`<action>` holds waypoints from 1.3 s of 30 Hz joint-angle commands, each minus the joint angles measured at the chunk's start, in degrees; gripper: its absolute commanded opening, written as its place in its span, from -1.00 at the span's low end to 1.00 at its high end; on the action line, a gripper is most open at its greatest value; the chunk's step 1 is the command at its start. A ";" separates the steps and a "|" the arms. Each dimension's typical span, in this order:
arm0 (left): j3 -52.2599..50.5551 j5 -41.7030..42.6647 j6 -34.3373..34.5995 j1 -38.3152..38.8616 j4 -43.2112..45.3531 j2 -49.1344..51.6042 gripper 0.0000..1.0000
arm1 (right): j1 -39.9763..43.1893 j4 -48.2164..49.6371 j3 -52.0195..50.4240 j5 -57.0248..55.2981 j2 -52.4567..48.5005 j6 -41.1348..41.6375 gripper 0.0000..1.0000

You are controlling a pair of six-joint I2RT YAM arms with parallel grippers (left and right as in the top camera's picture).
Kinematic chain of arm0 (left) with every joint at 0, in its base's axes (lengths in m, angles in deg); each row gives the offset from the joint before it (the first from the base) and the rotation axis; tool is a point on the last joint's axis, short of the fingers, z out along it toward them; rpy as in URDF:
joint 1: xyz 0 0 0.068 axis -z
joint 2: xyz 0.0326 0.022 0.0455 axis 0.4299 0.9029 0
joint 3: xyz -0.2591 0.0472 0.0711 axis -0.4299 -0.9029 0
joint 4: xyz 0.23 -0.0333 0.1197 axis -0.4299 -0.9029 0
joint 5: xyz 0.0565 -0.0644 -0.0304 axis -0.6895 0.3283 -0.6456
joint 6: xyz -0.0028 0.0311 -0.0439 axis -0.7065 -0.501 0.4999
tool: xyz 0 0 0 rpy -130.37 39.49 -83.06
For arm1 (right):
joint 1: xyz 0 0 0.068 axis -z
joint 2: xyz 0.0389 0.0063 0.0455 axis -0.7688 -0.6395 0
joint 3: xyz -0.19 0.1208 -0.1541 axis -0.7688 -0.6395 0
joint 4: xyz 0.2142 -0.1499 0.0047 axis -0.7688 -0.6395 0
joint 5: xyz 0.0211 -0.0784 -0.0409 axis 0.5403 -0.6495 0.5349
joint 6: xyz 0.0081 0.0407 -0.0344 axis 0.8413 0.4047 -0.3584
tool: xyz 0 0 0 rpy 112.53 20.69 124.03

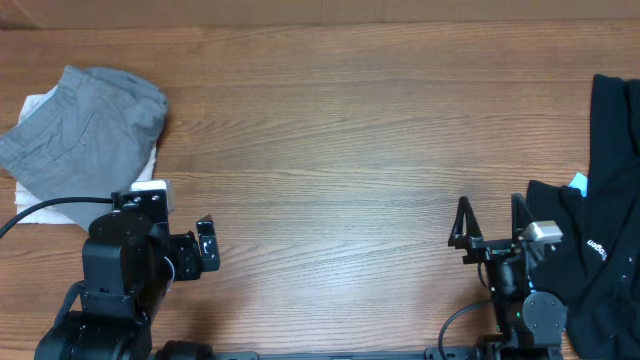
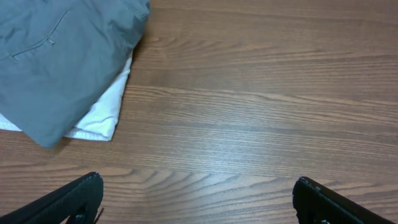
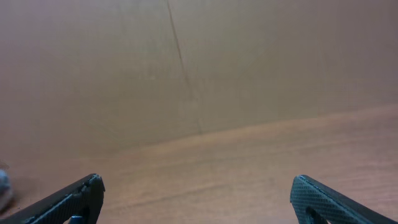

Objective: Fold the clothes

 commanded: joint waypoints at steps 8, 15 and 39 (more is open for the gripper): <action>-0.26 -0.55 0.98 0.22 0.07 0.07 1.00 | 0.26 -6.21 -0.57 -0.46 0.37 -1.81 1.00; -0.26 -0.55 0.98 0.22 0.07 0.07 1.00 | 0.26 -6.23 -0.57 -0.46 0.35 -1.81 1.00; -2.16 -0.13 0.96 -0.70 -1.16 -3.02 1.00 | 0.26 -6.23 -0.57 -0.46 0.35 -1.81 1.00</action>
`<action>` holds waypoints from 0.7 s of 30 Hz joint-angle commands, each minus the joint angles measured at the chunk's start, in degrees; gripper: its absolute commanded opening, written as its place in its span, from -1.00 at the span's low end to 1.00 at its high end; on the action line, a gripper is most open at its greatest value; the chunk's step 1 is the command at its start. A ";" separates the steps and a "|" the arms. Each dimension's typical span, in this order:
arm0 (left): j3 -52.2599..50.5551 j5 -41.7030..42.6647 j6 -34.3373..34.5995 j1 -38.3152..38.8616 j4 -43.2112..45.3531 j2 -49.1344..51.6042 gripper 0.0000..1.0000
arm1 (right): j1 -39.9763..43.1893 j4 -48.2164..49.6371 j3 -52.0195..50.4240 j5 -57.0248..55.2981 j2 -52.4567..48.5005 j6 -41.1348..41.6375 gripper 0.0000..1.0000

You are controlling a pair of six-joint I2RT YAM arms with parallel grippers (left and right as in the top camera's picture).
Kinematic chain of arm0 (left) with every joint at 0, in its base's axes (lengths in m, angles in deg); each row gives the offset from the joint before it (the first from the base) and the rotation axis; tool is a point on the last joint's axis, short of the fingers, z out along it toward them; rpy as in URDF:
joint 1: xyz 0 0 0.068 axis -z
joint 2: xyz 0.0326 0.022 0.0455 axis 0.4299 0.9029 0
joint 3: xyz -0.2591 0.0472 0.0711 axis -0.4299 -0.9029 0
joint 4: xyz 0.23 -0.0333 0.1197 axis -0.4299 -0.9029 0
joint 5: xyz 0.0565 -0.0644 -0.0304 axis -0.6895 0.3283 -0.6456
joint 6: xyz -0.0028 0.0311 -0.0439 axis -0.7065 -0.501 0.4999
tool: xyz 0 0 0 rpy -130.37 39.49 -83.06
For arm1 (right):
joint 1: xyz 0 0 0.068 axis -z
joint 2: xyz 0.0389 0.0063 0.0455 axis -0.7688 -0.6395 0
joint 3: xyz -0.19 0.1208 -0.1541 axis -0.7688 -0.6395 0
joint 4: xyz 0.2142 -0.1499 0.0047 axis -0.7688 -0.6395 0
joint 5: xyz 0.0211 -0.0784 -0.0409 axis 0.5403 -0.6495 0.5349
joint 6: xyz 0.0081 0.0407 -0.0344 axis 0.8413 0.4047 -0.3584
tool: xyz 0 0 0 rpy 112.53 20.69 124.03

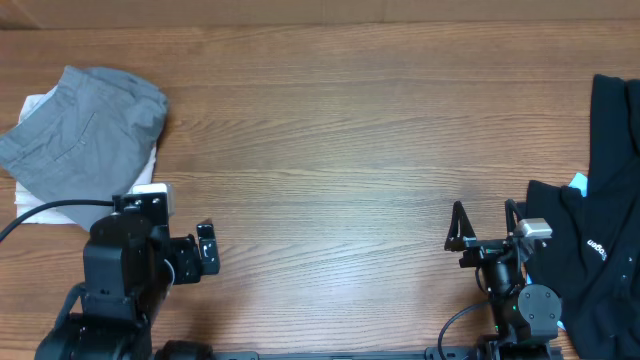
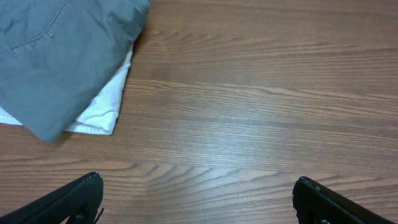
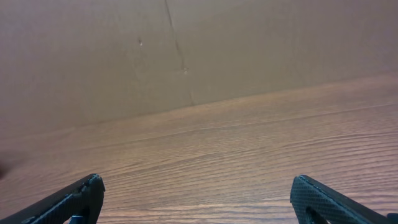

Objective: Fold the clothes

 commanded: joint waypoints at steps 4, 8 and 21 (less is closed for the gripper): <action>-11.47 -0.02 1.01 -0.61 4.61 -10.51 1.00 | 0.28 0.33 -0.55 -0.42 0.24 -0.24 1.00; -25.57 1.36 1.01 -0.63 15.32 -20.31 1.00 | 0.28 0.33 -0.55 -0.42 0.24 -0.24 1.00; -61.46 -0.02 -1.11 -2.95 66.88 -40.46 1.00 | 0.28 0.33 -0.55 -0.42 0.24 -0.24 1.00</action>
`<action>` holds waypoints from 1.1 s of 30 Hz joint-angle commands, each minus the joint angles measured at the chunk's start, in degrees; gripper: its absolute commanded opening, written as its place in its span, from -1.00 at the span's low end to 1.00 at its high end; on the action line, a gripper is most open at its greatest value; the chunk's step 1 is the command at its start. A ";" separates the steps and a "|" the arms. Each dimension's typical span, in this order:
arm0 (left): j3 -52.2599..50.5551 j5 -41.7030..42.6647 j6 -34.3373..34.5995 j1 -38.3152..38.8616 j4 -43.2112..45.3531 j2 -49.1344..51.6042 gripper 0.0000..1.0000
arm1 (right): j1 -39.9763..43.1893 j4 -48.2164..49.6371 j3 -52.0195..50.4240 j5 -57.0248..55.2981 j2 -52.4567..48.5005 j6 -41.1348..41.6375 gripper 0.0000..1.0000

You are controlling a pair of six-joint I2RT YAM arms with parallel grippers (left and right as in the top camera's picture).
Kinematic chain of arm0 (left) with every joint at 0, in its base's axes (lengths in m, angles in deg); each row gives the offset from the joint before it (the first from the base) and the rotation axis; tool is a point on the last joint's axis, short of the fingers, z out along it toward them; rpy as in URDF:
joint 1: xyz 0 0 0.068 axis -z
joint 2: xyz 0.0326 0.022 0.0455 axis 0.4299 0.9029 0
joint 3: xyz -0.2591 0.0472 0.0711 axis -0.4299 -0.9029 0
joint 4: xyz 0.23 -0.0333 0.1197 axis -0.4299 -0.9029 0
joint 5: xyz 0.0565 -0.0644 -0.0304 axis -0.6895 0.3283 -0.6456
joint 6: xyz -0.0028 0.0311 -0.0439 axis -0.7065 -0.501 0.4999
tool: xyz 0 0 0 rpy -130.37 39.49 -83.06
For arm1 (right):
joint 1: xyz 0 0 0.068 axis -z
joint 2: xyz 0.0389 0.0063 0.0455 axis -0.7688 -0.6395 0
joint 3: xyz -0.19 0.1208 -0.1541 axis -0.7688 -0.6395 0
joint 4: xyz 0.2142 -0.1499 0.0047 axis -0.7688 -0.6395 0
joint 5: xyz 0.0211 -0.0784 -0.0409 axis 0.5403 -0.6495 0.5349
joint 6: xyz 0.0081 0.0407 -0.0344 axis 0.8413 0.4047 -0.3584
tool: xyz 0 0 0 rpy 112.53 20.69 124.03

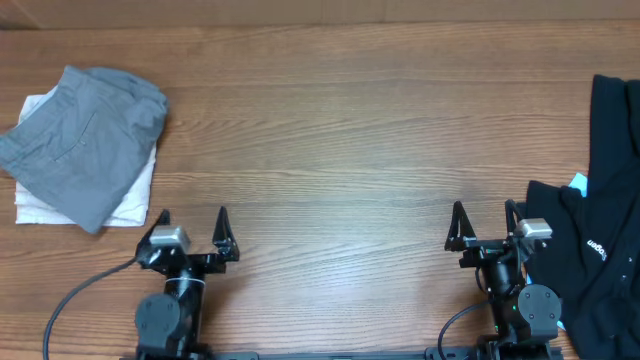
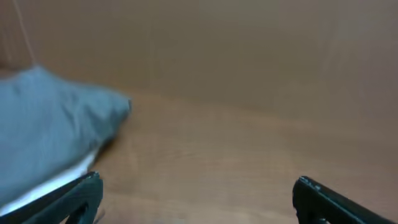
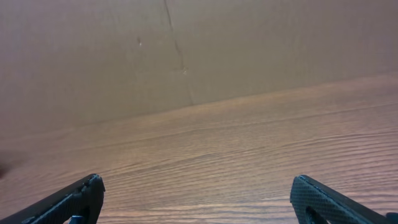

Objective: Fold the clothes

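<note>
A folded grey garment (image 1: pixel 80 145) lies on a folded white one (image 1: pixel 135 200) at the table's left end; the grey one (image 2: pixel 50 140) also shows blurred in the left wrist view. A heap of black clothes (image 1: pixel 605 215) sits at the right end. My left gripper (image 1: pixel 192 222) is down at the front edge, open and empty, pointing along the table. My right gripper (image 1: pixel 483 220) is likewise low at the front right, open and empty, just left of the black heap.
The wooden table (image 1: pixel 340 150) stretches between the two piles. A brown wall (image 3: pixel 199 50) stands behind the table's far edge. A small light-blue tag (image 1: pixel 579 182) shows on the black heap.
My left arm has dropped from a raised pose looking down at the table to a low pose at the front edge, looking level across it. The right arm has not moved.
At first the left arm stood raised beside the grey and white stack and the right gripper sat a little further forward. Then the right arm had drawn back slightly. Now both arms rest low at the front edge, grippers open, clothes untouched.
</note>
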 commanded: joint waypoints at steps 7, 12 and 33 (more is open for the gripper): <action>-4.52 -0.42 -4.85 -2.36 1.97 -1.99 1.00 | 0.26 0.35 -0.55 -0.24 0.24 -0.24 1.00; -4.52 -0.55 -4.87 -2.36 1.99 -1.84 1.00 | 0.26 0.35 -0.55 -0.24 0.24 -0.24 1.00; -4.52 -0.52 -4.87 -2.36 1.97 -1.77 0.99 | 0.26 0.35 -0.55 -0.24 0.24 -0.24 1.00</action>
